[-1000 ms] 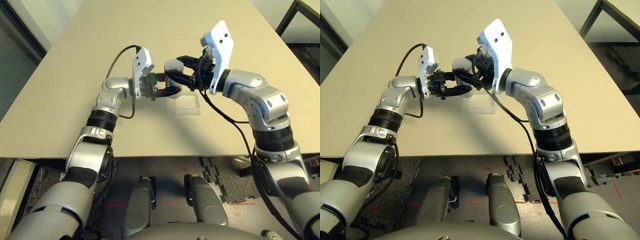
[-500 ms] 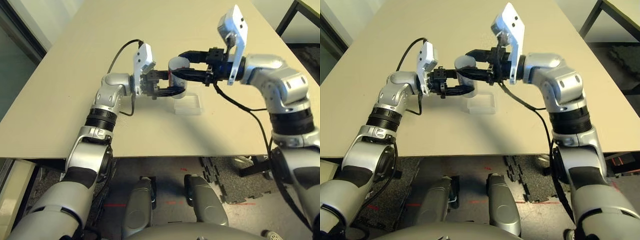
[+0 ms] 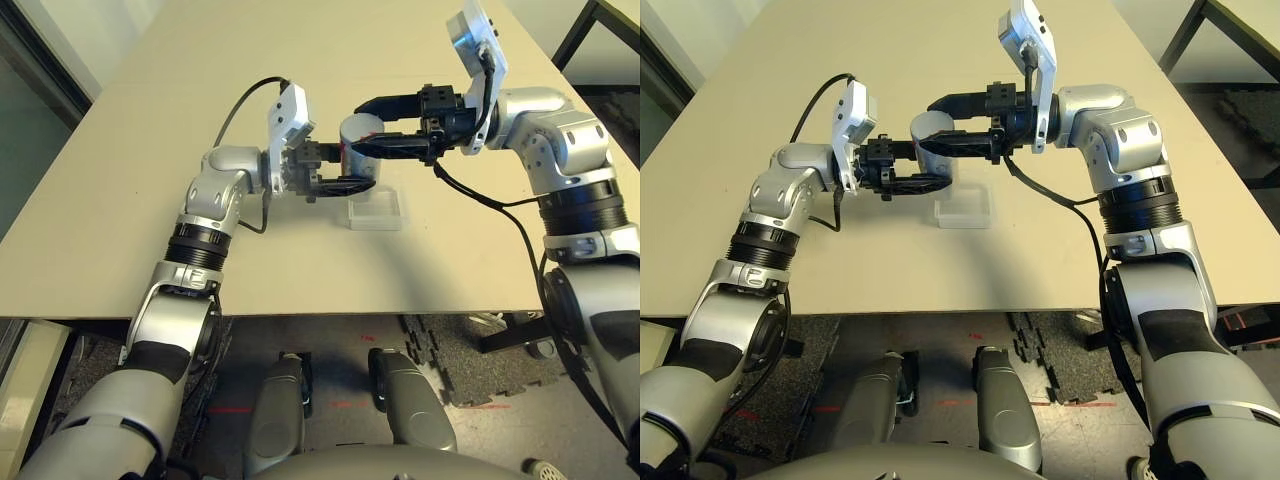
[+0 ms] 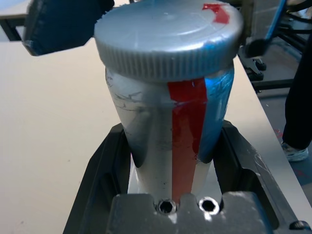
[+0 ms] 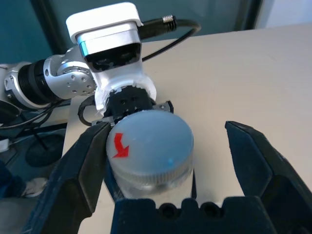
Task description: Pour the medicine from the bottle into the box.
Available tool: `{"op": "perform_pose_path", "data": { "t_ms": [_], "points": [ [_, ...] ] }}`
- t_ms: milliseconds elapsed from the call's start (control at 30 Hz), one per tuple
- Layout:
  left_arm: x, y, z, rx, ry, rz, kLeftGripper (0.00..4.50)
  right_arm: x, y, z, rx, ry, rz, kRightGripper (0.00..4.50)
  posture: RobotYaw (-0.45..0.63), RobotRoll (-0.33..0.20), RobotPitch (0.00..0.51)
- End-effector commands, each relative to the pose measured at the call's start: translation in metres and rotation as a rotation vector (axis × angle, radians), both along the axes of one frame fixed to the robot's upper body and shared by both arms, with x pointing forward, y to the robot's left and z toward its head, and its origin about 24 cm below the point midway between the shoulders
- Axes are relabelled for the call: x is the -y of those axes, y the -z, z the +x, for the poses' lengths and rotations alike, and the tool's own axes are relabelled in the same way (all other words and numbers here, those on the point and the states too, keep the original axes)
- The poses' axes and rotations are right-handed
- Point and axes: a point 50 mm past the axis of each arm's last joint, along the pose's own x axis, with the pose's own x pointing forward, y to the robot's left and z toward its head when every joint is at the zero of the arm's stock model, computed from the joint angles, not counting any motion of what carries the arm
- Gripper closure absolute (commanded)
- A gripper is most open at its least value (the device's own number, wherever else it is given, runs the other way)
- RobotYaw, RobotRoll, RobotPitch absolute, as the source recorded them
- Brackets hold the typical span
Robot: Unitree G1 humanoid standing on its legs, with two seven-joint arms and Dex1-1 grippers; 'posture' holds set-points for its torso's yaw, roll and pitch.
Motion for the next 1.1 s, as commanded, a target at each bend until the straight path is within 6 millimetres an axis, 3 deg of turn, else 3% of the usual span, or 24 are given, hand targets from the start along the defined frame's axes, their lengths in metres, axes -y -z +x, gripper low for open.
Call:
{"op": "perform_pose_path", "data": {
  "t_ms": [33,200,667,1100],
  "points": [
    [-0.002,0.004,-0.001,-0.001,0.007,0.006,1.88,-0.002,-0.007,-0.019,0.024,0.020,0.007,0.00,-0.13,0.000,0.140],
    [-0.004,0.005,0.001,-0.002,0.003,0.013,1.88,-0.011,-0.006,-0.029,0.048,0.057,0.009,0.00,-0.15,0.000,0.138],
    [0.004,0.005,-0.001,0.001,0.029,0.003,1.88,-0.021,0.008,-0.016,0.077,0.126,-0.013,0.00,-0.14,0.000,0.135],
    [0.001,0.007,-0.001,-0.009,0.011,0.003,1.88,-0.004,0.006,-0.005,0.085,0.221,0.007,0.00,-0.14,0.000,0.139]
  ]
}}
